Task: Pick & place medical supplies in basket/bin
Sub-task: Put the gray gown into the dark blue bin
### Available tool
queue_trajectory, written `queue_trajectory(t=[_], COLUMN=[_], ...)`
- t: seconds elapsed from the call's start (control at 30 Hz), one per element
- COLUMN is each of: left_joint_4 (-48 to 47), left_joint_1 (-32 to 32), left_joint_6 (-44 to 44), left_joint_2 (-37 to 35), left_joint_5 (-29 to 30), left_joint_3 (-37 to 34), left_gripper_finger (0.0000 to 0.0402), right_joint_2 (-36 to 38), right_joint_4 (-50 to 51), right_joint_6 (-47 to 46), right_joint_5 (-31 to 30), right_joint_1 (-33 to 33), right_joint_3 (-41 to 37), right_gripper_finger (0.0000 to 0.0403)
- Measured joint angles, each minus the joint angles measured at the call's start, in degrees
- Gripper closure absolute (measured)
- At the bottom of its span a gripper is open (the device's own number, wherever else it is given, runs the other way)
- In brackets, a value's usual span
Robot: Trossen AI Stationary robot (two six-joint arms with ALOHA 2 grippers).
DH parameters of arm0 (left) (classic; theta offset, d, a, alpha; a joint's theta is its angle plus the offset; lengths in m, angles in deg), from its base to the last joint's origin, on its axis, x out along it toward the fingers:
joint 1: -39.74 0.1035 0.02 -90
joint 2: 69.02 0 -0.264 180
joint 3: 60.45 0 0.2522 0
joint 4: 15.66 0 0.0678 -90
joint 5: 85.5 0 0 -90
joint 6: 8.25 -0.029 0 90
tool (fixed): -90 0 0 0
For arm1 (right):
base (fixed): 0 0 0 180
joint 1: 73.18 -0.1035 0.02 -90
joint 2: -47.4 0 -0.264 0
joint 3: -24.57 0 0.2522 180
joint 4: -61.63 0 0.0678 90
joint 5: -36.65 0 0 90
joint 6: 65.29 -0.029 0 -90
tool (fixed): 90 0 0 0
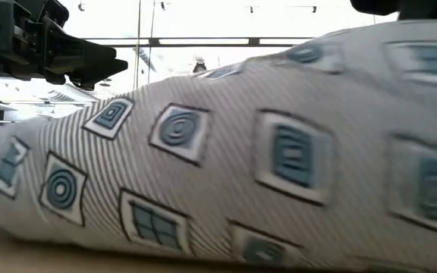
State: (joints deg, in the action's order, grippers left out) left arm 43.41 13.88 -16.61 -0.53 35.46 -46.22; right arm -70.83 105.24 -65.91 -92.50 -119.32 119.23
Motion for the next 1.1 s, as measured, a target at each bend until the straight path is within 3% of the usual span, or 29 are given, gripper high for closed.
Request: queue_trajectory(t=[0.5,0.83,1.1], left_joint_4=[0.12,0.2,0.21], left_joint_1=[0.0,0.0,0.02], left_joint_6=[0.2,0.42,0.42], left_joint_2=[0.0,0.0,0.0], left_joint_5=[0.02,0.0,0.02], left_joint_3=[0.0,0.0,0.0], left_gripper_finger=[0.0177,0.0177,0.0177], right_joint_2=[0.0,0.09,0.13], right_joint_4=[2.08,6.89,9.2], right_joint_6=[4.3,6.57,1.58], right_joint_5=[-16.46,-18.63,-12.53], right_joint_1=[-0.82,-0.08,1.87], right_joint_3=[7.2,9.88,9.55], right_gripper_finger=[0.0391,0.0391,0.0391])
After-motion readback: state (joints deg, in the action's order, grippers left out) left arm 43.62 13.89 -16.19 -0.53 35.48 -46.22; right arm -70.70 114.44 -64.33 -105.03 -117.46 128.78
